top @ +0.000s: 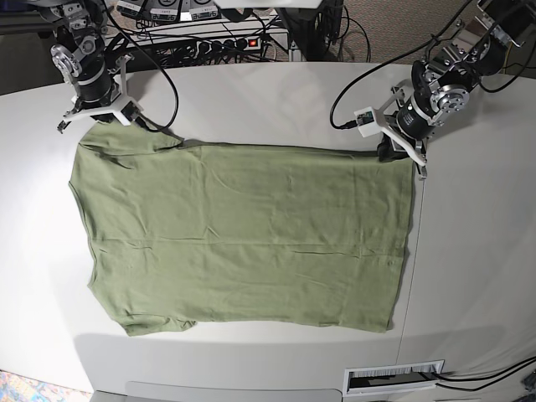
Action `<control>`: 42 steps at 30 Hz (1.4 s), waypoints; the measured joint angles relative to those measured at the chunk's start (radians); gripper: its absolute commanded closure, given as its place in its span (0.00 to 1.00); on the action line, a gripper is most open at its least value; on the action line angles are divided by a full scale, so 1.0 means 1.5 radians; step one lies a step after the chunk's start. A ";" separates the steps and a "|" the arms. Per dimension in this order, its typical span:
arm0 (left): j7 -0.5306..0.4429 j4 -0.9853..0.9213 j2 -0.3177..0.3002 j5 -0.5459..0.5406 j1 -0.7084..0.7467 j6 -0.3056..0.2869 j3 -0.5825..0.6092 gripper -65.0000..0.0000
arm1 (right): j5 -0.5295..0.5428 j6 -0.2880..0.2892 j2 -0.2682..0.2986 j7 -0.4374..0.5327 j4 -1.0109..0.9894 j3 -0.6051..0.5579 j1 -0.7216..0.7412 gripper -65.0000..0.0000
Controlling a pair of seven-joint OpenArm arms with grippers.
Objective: Fold the T-shirt properly
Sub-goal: 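Grasp the shirt's shoulder edges with both grippers, then pull the shirt toward the robot with both grippers to straighten it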
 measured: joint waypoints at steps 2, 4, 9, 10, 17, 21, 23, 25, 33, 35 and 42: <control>0.001 0.000 0.000 0.000 0.001 0.000 0.000 1.00 | 0.000 0.000 0.000 -0.001 0.000 0.000 0.000 1.00; 0.000 0.001 0.000 0.000 0.002 0.001 0.000 1.00 | 0.000 0.006 0.000 -0.016 0.001 0.000 -0.002 1.00; 0.000 0.001 0.000 0.000 0.004 0.003 0.000 1.00 | 0.024 0.052 0.000 -0.032 0.004 0.000 -0.033 0.64; 0.000 0.001 0.000 0.000 0.004 0.003 0.000 1.00 | 0.024 0.054 0.001 -0.036 0.008 0.001 -0.035 0.60; -0.001 0.001 0.000 0.000 0.005 0.003 0.000 1.00 | 0.036 0.060 0.001 -0.035 0.024 0.001 -0.042 0.59; -0.001 0.001 0.000 0.001 0.005 0.003 0.000 1.00 | 0.041 0.065 0.000 -0.007 0.023 0.000 -0.028 0.59; -0.002 0.001 0.000 0.001 0.005 0.003 0.000 1.00 | 0.042 0.065 0.000 0.007 0.008 -0.001 -0.004 0.59; -0.003 0.001 0.000 0.001 0.006 0.003 0.000 1.00 | 0.040 0.061 0.000 0.020 -0.021 -0.001 0.014 0.59; -0.003 0.001 0.000 0.001 0.006 0.003 0.000 1.00 | 0.027 0.045 0.001 0.040 -0.060 -0.013 0.047 0.60; -0.003 0.001 0.000 0.001 0.006 0.003 0.000 1.00 | 0.027 0.048 0.001 0.039 -0.060 -0.018 0.054 0.69; -0.003 0.001 0.000 0.001 0.006 0.003 0.000 1.00 | 0.040 0.059 0.000 0.035 -0.064 -0.021 0.057 1.00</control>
